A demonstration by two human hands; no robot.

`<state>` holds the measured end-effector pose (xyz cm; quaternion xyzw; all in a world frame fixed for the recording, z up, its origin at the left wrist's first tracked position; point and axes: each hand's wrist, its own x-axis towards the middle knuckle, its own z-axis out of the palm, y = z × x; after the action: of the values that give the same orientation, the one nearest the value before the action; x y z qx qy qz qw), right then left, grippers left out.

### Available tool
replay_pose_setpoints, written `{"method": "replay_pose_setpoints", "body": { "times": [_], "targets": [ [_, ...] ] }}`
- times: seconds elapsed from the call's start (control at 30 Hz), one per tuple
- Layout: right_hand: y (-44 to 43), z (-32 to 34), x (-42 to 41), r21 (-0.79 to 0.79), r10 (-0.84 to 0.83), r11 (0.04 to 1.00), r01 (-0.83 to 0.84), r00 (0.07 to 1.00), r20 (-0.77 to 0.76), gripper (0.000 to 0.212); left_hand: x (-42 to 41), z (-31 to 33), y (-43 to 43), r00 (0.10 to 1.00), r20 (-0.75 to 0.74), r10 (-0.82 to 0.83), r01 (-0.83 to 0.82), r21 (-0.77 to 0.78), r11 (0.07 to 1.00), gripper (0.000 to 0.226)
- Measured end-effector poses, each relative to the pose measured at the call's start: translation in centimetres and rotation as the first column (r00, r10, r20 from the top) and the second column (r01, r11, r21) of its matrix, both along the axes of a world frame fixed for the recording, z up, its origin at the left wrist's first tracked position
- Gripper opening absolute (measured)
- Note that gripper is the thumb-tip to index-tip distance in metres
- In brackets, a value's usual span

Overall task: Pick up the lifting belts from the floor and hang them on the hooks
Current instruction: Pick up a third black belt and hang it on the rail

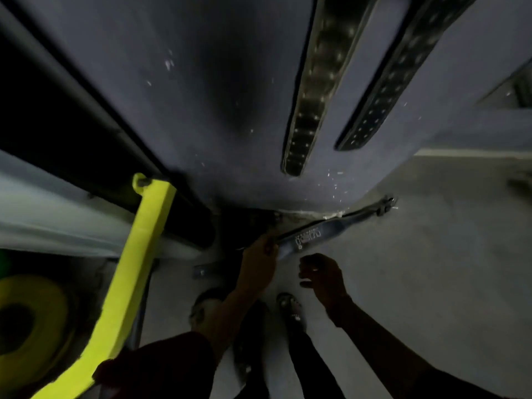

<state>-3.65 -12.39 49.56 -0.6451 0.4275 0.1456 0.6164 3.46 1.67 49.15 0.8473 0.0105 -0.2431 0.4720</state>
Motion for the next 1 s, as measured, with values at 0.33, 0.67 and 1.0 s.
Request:
{"method": "replay_pose_setpoints", "body": {
  "times": [0.33, 0.67, 1.0],
  "targets": [
    [-6.8, -36.5, 4.6, 0.099, -0.111, 0.987, 0.128, 0.981, -0.161, 0.009, 5.2, -35.2, -6.1, 0.984, -0.171, -0.044, 0.043, -0.012, 0.999, 0.029],
    [-7.5, -59.6, 7.8, 0.212, -0.48, 0.834, 0.51, 0.859, -0.176, 0.066, 5.1, -53.6, -7.4, 0.948, -0.253, -0.192, 0.202, 0.015, 0.979, 0.044],
    [-7.0, -56.1, 7.1, 0.114, -0.66, 0.729, 0.675, 0.737, -0.144, 0.039, 3.7, -52.7, -7.2, 0.939, -0.28, -0.2, 0.235, 0.098, 0.967, 0.065]
  ]
}}
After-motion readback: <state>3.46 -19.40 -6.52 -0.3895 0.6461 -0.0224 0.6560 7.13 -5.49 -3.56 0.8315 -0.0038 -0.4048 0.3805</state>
